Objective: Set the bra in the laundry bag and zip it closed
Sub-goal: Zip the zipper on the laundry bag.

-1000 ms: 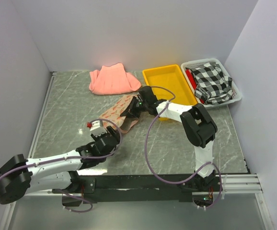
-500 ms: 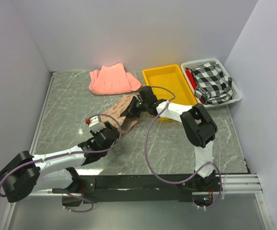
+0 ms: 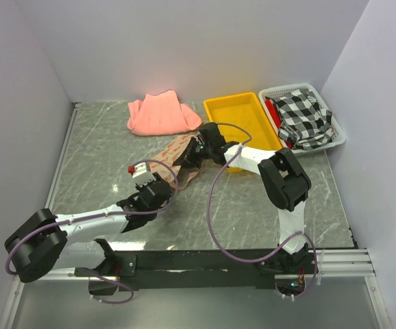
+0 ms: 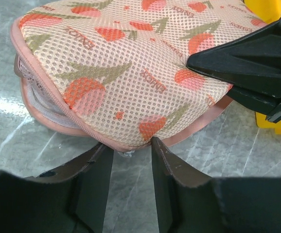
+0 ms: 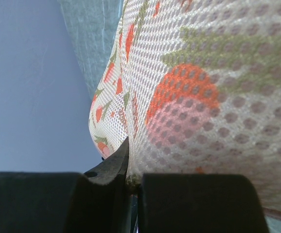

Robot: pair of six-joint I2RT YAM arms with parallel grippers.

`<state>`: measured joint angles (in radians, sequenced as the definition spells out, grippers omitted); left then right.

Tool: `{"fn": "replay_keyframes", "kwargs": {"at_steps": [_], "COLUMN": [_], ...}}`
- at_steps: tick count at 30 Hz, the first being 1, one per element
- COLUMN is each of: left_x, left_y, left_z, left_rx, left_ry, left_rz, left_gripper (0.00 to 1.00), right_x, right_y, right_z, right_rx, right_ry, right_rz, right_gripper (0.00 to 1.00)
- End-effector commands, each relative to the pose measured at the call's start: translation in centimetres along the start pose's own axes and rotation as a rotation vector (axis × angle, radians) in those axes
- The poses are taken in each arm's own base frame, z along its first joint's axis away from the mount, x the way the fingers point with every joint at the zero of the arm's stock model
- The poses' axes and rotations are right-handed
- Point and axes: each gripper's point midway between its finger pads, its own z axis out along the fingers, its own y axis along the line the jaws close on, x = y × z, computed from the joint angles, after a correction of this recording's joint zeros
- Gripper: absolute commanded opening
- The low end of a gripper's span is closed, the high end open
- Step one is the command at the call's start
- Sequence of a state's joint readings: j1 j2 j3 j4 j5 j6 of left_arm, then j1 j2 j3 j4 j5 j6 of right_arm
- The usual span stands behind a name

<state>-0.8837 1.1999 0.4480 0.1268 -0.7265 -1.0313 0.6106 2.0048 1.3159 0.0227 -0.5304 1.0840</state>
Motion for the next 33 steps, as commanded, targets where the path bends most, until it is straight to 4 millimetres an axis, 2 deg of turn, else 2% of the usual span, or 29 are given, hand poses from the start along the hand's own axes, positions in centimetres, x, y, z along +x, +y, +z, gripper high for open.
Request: {"fn": "replay_keyframes", "kwargs": {"at_steps": [1, 14, 17, 19, 21, 24, 25, 26, 33], "left_x": [-1.5, -1.5, -1.2, -1.1, -1.1, -1.1, -1.1, -1.1, -1.1], "left_y": [-2.8, -3.1, -3.1, -3.1, -3.2, -3.3, -3.4, -3.4, -3.5], "left_z": [0.1, 0.3, 0.4, 0.5, 0.4, 0.4, 0.4, 0.4, 0.1], "left_rx": [0.061, 0.063, 0.061, 0.058, 0.062, 0.067, 0.071, 0.073, 0.088], "left_ry": [-0.025, -0.018, -0.009, -0.008, -0.006, -0.006, -0.005, -0.002, 0.004], "left_rz": [-0.039, -0.020, -0.017, -0.017, -0.015, -0.017, -0.011, -0.010, -0.004], "left_gripper": [0.41, 0.24, 0.11, 0.09, 0.01, 0.07, 0.02, 0.01, 0.01], "right_x": [-0.3, -0.4, -0.4, -0.4, -0.5, -0.5, -0.7, -0.7, -1.7], "right_y": [3.6, 3.6, 3.5, 3.6, 3.4, 3.3, 3.3, 3.3, 2.8], "right_z": [-1.8, -1.7, -1.7, -1.7, -1.7, -1.7, -1.7, -1.7, -1.7], "right_rx": [-0.089, -0.091, -0.090, -0.092, -0.089, -0.089, -0.090, -0.091, -0.076], "right_ry": [-0.019, -0.016, -0.013, -0.013, -0.014, -0.014, -0.017, -0.016, -0.031], "right_rz": [-0.051, -0.048, -0.045, -0.048, -0.045, -0.044, -0.043, -0.042, -0.041], "right_gripper": [0.08, 0.09, 0.09, 0.09, 0.09, 0.09, 0.10, 0.09, 0.10]}}
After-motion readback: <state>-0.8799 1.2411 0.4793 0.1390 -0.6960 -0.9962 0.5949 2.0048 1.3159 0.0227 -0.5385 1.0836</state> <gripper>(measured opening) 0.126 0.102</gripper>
